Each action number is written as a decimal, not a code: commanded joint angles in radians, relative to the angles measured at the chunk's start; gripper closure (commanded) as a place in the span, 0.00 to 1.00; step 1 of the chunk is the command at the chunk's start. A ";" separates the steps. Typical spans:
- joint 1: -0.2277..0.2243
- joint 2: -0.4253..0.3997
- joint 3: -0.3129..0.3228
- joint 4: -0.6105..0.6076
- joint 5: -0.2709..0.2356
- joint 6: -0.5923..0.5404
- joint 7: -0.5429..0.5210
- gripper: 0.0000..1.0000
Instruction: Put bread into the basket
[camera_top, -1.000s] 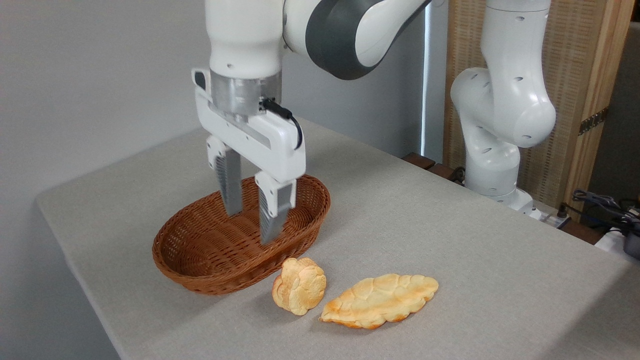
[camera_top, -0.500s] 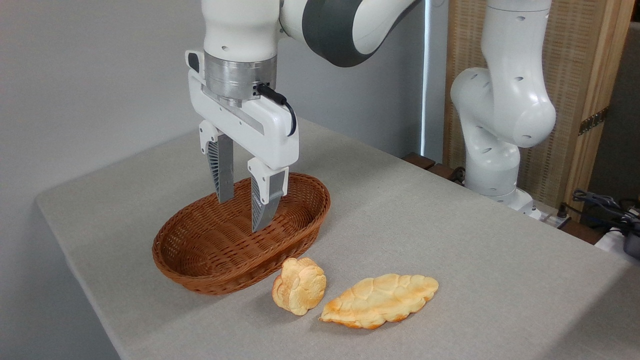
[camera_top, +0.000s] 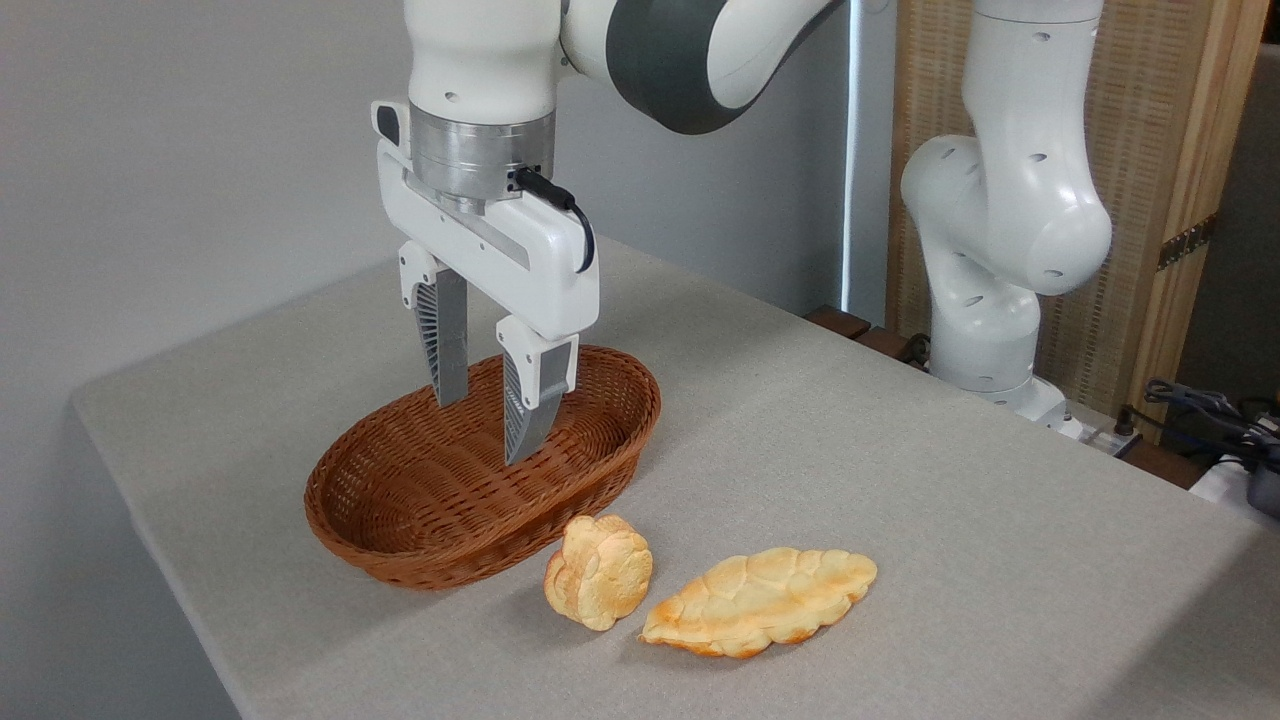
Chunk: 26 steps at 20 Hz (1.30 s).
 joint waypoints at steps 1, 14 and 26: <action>-0.005 -0.002 0.004 0.011 0.000 -0.018 -0.016 0.00; -0.005 -0.022 0.007 0.003 0.002 -0.122 -0.005 0.00; 0.001 -0.035 0.119 -0.086 0.056 -0.131 0.231 0.00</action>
